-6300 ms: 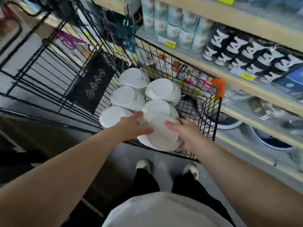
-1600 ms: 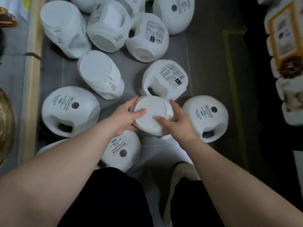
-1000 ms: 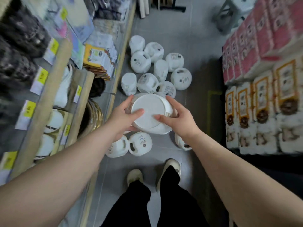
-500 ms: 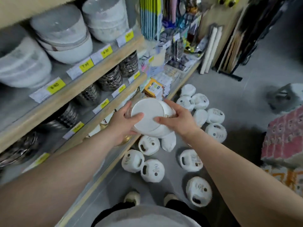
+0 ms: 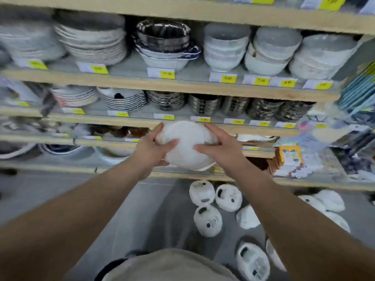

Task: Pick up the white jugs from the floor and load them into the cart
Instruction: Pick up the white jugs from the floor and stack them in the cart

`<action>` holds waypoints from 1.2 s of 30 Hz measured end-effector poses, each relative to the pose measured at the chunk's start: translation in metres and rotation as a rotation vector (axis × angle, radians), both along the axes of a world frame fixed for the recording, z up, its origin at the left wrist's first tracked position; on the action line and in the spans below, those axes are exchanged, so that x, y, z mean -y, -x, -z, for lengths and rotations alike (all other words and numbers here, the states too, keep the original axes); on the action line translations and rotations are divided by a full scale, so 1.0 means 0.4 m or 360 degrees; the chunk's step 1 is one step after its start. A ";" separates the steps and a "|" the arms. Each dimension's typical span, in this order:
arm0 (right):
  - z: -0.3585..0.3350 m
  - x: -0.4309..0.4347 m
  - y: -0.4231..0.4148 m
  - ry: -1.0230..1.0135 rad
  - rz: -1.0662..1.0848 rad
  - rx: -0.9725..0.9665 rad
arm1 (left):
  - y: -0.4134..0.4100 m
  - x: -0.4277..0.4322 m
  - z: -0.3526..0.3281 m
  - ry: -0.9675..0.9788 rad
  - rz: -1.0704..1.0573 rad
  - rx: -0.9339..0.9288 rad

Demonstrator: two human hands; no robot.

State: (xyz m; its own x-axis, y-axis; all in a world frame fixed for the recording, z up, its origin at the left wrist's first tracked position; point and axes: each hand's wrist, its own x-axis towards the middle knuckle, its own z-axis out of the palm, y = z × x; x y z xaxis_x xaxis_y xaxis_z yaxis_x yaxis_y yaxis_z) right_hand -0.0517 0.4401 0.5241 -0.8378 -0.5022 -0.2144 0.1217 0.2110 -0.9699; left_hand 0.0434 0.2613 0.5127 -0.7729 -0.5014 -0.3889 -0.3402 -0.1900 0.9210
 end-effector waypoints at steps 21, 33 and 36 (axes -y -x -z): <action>-0.051 1.155 -0.914 0.0160 -0.1537 -0.0072 | -1.185 0.740 -0.083 0.0196 -0.1527 -0.0080; -0.023 1.757 -1.300 0.0218 -0.2144 0.0080 | -1.547 1.141 -0.072 0.0237 -0.2137 -0.0065; -0.034 1.921 -1.370 0.0206 -0.2234 0.0042 | -1.606 1.271 -0.089 0.0224 -0.2225 -0.0076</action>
State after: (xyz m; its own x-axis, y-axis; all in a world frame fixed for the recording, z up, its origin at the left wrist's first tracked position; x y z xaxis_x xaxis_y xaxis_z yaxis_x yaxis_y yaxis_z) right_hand 0.4963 -0.3282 0.5376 0.3729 -0.9213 -0.1103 -0.0942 0.0807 -0.9923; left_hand 0.6856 -0.2469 0.5482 0.3790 -0.8882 -0.2599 0.0825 -0.2473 0.9654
